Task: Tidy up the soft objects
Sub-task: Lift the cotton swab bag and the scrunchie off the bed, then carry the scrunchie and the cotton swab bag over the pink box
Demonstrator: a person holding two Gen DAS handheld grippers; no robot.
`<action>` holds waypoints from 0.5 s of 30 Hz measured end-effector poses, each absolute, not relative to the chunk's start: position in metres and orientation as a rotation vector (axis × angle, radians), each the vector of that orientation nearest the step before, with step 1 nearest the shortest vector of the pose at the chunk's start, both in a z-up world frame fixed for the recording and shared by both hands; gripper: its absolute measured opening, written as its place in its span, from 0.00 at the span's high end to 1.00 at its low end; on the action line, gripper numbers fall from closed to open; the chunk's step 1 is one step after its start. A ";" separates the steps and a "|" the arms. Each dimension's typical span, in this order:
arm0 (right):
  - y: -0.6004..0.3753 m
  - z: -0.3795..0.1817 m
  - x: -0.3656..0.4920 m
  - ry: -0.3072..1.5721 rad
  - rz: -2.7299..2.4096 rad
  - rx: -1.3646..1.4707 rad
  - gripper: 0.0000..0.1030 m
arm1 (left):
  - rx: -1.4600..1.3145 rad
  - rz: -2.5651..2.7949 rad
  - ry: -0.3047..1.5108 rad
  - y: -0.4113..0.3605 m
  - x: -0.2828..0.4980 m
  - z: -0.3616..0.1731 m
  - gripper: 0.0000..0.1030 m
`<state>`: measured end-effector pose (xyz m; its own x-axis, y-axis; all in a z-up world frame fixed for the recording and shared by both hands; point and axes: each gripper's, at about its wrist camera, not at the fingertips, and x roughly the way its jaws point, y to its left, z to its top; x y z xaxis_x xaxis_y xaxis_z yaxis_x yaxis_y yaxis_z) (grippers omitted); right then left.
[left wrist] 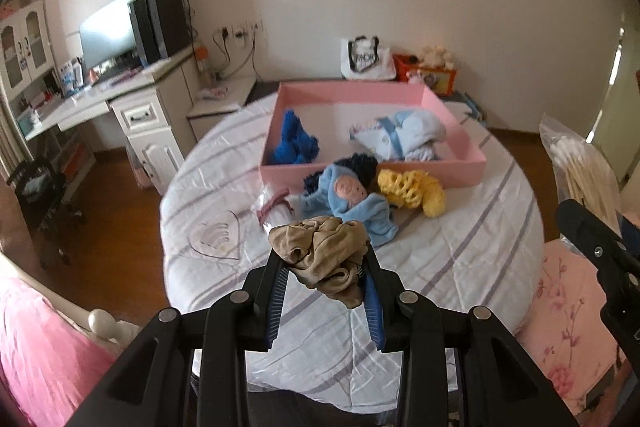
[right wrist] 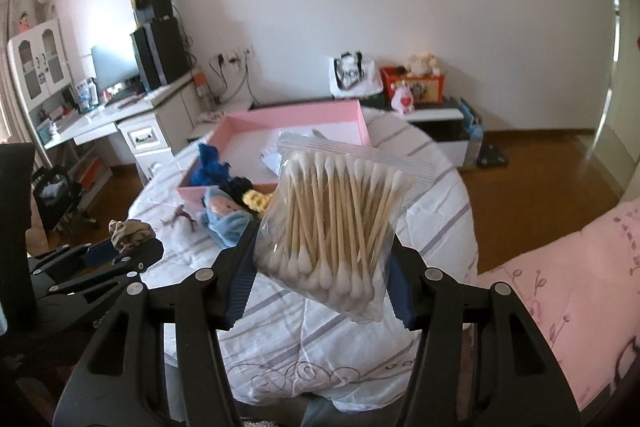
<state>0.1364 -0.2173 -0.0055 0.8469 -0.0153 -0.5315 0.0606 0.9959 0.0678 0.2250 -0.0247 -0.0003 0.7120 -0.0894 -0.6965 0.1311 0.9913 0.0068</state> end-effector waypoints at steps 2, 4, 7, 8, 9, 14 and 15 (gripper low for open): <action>-0.215 0.001 0.128 0.536 -0.036 0.079 0.48 | 0.057 -0.120 0.740 -0.023 0.211 0.010 0.69; -0.212 0.008 0.117 0.508 -0.031 0.071 0.48 | 0.061 -0.115 0.712 -0.021 0.198 0.018 0.69; -0.208 0.017 0.104 0.474 -0.025 0.065 0.48 | 0.059 -0.108 0.674 -0.017 0.177 0.031 0.69; -0.206 0.019 0.100 0.465 -0.024 0.062 0.48 | 0.059 -0.106 0.665 -0.017 0.171 0.034 0.69; -0.205 0.021 0.095 0.454 -0.022 0.060 0.48 | 0.058 -0.103 0.654 -0.016 0.165 0.037 0.69; -0.200 0.034 0.073 0.397 -0.007 0.052 0.48 | 0.052 -0.102 0.611 -0.011 0.138 0.053 0.69; -0.200 0.036 0.070 0.386 -0.006 0.051 0.48 | 0.053 -0.100 0.598 -0.011 0.132 0.057 0.69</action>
<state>0.0702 -0.2000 0.0364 0.9266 0.0037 -0.3762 0.0156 0.9987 0.0481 0.1325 -0.0107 0.0572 0.8218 -0.0789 -0.5642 0.1096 0.9938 0.0206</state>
